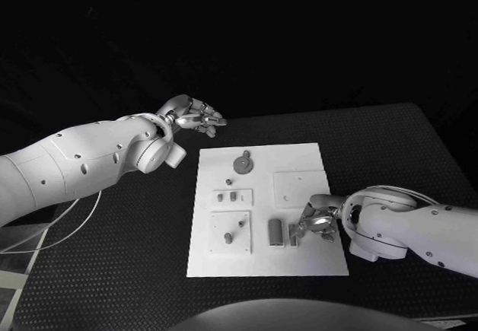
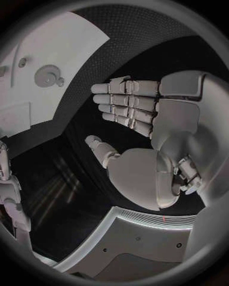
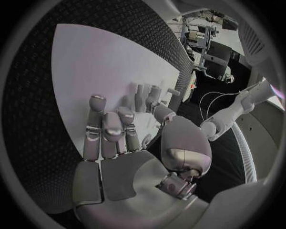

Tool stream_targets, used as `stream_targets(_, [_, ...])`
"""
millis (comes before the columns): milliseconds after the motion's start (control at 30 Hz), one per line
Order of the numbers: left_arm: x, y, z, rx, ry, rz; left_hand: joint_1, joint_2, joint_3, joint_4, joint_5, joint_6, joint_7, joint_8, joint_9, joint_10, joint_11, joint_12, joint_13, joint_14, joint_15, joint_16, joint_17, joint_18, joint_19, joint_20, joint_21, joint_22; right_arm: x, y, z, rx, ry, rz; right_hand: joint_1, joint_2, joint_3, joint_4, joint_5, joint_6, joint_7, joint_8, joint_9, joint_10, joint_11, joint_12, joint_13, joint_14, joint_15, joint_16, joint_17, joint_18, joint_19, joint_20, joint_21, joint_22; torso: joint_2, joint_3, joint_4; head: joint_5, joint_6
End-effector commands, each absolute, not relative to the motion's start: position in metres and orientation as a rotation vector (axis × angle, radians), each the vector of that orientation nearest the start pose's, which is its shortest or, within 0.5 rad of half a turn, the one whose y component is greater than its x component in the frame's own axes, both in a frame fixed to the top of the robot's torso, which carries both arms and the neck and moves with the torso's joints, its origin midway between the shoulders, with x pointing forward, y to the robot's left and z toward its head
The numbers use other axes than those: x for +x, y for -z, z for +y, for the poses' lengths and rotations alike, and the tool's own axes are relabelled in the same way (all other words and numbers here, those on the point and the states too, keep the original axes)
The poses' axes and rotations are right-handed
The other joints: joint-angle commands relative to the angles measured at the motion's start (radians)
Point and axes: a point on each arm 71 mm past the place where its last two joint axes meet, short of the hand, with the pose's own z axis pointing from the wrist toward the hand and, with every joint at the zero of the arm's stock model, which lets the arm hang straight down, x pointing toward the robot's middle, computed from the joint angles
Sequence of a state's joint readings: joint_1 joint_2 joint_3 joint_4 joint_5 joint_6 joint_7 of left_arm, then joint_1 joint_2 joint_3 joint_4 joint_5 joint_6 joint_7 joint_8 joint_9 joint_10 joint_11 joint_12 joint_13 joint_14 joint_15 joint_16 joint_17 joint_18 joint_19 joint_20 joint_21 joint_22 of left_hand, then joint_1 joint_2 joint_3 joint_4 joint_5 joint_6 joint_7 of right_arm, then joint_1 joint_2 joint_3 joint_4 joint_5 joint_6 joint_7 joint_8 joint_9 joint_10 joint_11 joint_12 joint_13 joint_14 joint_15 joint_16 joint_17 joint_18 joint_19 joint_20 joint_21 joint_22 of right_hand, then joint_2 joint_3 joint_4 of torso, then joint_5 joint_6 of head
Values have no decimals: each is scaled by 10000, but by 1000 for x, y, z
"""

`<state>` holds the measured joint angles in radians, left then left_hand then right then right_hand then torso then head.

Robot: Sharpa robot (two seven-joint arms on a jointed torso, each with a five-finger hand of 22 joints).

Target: Assemble the parts on the task board

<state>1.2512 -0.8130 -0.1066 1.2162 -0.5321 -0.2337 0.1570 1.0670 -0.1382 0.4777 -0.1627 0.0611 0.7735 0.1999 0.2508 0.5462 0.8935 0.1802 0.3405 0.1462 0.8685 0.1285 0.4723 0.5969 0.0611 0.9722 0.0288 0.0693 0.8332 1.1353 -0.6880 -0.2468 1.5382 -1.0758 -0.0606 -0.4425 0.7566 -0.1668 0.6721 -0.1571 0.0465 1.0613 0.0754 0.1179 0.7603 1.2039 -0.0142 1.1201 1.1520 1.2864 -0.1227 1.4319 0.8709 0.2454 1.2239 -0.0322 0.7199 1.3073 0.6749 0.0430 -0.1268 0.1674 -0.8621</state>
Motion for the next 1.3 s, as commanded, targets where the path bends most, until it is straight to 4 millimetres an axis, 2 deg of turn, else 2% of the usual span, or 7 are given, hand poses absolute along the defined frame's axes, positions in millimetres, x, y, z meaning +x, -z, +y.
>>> stream_targets(33, [536,199,284,-6920,10126,16905,-2,-44,4,73,-32,-38,127,45,-17,-42,-17,56,-17,79,9,-63,17,105,-27,12,32,-12,419,305,-143,261,-6115,22868,78,-135,24,55,16,-298,204,38,2,-10,-27,-10,-11,11,-10,-30,5,164,65,-18,-33,124,0,3,1,7,3])
stream_targets(167, [536,199,284,-6920,10127,16907,-1,-42,5,74,-33,-37,127,46,-18,-41,-18,58,-18,80,9,-64,18,105,-27,12,32,-12,420,301,-146,-86,-6557,22267,302,-225,82,-52,18,-398,234,7,-19,-13,0,2,-12,13,14,-29,10,164,81,-36,-30,134,-1,1,-3,9,0])
stream_targets(333, [536,199,285,-6921,10125,16906,-1,-39,5,75,-32,-35,126,47,-18,-39,-18,59,-18,81,9,-65,20,105,-26,11,33,-12,421,295,-147,-662,-6906,21354,798,-174,135,-405,18,-606,301,-67,-51,-14,66,29,-9,19,69,-24,18,164,90,-51,-19,153,0,8,-4,24,1])
stream_targets(567, [536,199,284,-6916,10134,16914,-2,-35,5,78,-33,-34,126,49,-18,-37,-19,62,-20,83,9,-67,23,105,-26,12,33,-13,421,289,-144,-1443,-7672,20439,1734,428,129,-1206,16,-806,389,-107,-73,-43,148,64,-9,17,153,-23,29,161,63,-20,-11,175,3,15,-4,28,13])
stream_targets(800, [536,199,283,-6906,10152,16926,-3,-27,6,82,-32,-33,125,50,-19,-36,-20,64,-21,84,9,-69,25,105,-24,11,34,-13,421,292,-143,-1911,-7666,20710,2472,1133,165,-1369,26,-1201,525,-315,-245,-83,277,89,-17,-9,284,-19,44,164,-40,3,-10,202,3,4,1,32,12])
stream_targets(1100, [536,199,284,-6916,10136,16923,-3,-24,6,84,-32,-34,125,50,-21,-36,-20,65,-23,85,8,-72,29,105,-24,11,34,-13,422,295,-143,-2305,-7478,20985,3053,1667,478,-1353,20,-1150,539,-294,-355,-117,299,110,-31,-50,306,-14,59,156,-144,62,5,209,1,-2,3,23,19])
stream_targets(1300, [536,199,283,-6911,10145,16929,-4,-23,5,85,-33,-36,126,50,-22,-37,-20,66,-24,85,8,-74,31,105,-24,11,34,-14,421,296,-142,-2429,-7516,21113,2984,1726,544,-1352,18,-1025,529,-230,-392,-120,293,124,-39,-56,303,-4,66,164,-157,105,33,213,4,0,4,27,10])
